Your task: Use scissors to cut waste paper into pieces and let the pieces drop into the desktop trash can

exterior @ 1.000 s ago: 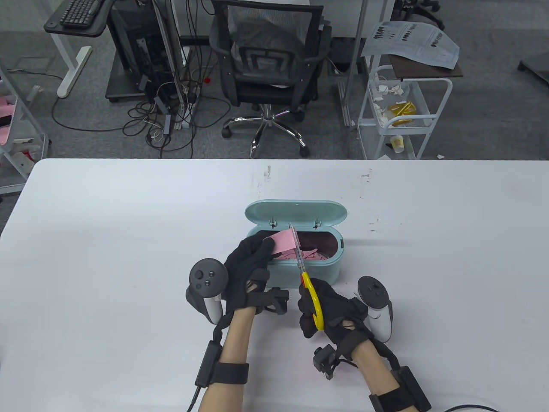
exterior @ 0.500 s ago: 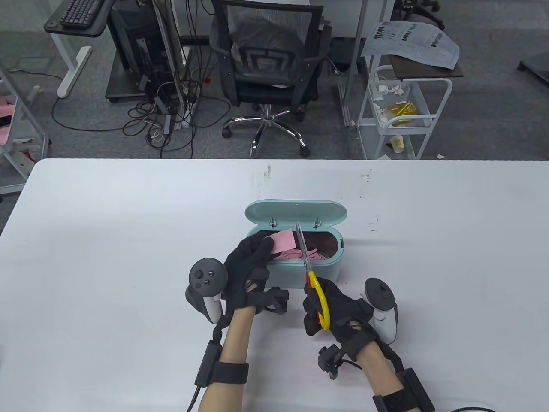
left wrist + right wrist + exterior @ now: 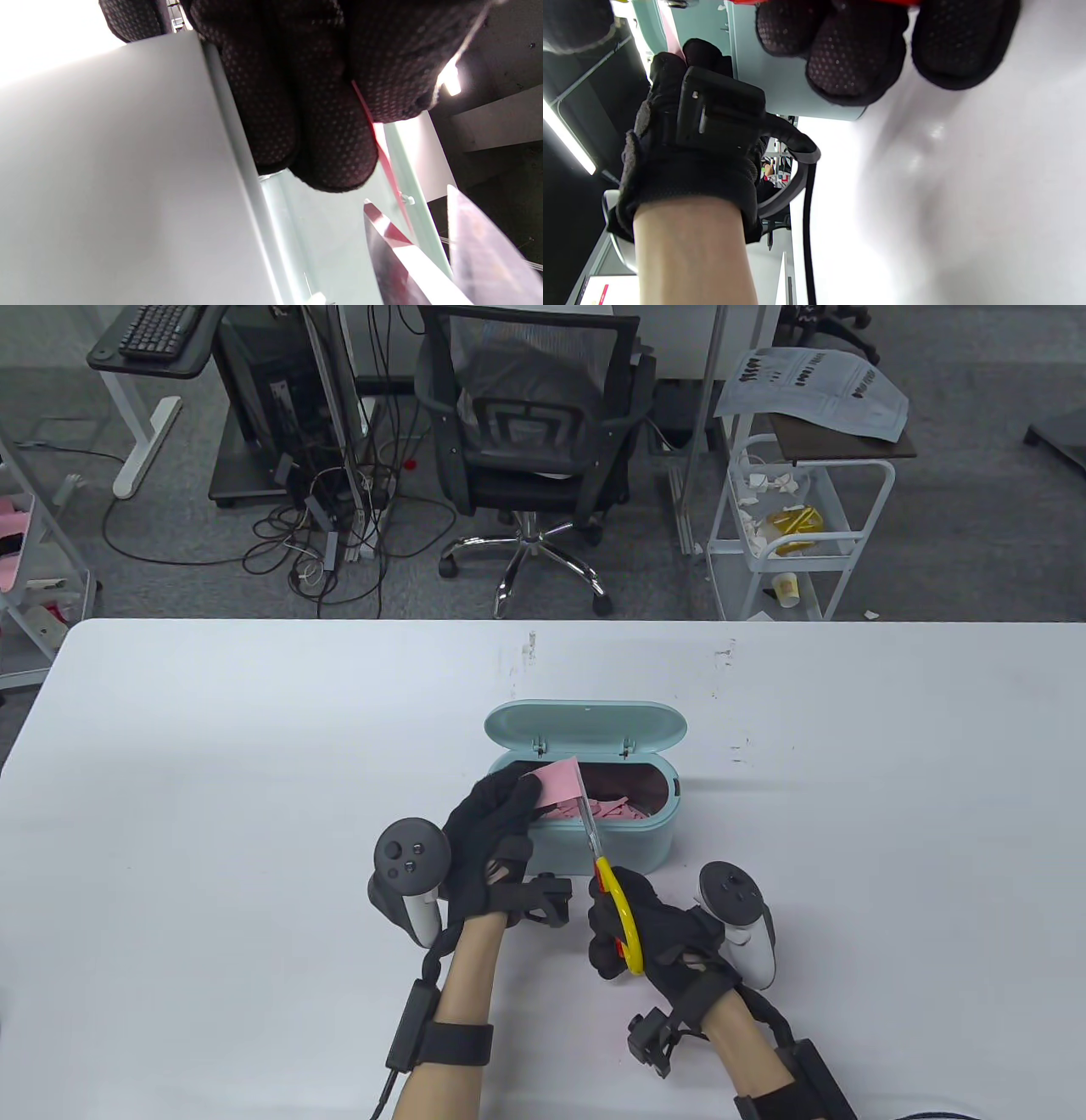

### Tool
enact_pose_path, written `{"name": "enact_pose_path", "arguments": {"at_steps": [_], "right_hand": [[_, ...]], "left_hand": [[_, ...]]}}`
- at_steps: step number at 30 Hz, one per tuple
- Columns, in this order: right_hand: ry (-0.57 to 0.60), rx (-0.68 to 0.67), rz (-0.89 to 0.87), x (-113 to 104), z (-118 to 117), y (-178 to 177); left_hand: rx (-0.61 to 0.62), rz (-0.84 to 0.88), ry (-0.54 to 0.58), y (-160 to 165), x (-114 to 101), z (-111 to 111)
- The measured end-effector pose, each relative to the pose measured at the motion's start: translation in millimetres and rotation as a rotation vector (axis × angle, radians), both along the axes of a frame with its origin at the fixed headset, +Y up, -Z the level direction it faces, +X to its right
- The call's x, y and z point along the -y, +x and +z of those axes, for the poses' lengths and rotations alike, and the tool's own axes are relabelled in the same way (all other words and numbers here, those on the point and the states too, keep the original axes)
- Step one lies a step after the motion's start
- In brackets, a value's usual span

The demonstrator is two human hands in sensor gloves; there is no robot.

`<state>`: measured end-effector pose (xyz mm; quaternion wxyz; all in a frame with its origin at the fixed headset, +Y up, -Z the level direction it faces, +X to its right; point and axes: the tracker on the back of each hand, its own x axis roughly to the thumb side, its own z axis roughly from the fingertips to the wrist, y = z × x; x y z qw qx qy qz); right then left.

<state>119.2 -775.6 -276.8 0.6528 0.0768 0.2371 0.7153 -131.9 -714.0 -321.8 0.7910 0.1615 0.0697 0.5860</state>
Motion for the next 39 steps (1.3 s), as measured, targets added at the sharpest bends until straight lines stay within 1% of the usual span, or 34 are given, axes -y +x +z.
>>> {"name": "enact_pose_path", "arguments": {"at_steps": [9, 12, 14, 19, 26, 27, 32, 36, 39], "right_hand": [[-0.014, 0.011, 0.006, 1, -8, -3], [-0.022, 0.045, -0.034, 0, -10, -5], [-0.021, 0.030, -0.024, -1, -10, -5], [-0.015, 0.049, -0.010, -2, -9, -4], [0.020, 0.126, -0.008, -2, -11, -2], [0.019, 0.154, -0.013, -2, -11, 0], [0.011, 0.208, -0.054, -2, -10, 8], [0.006, 0.100, -0.044, 4, -6, 8], [0.036, 0.036, -0.017, 4, -3, 6]], "left_hand": [[-0.001, 0.002, 0.000, 0, 0, 1], [0.000, 0.004, -0.002, 0, 0, 1], [0.000, 0.008, -0.002, 0, 0, 1], [0.000, -0.001, 0.000, 0, 0, 1], [0.028, -0.016, -0.003, -1, -2, -1], [0.039, -0.026, -0.003, -1, -3, -2], [0.074, -0.007, -0.010, -3, -3, -4], [0.054, -0.015, -0.003, -3, -2, -3], [0.049, -0.016, -0.002, -3, -2, -3]]}}
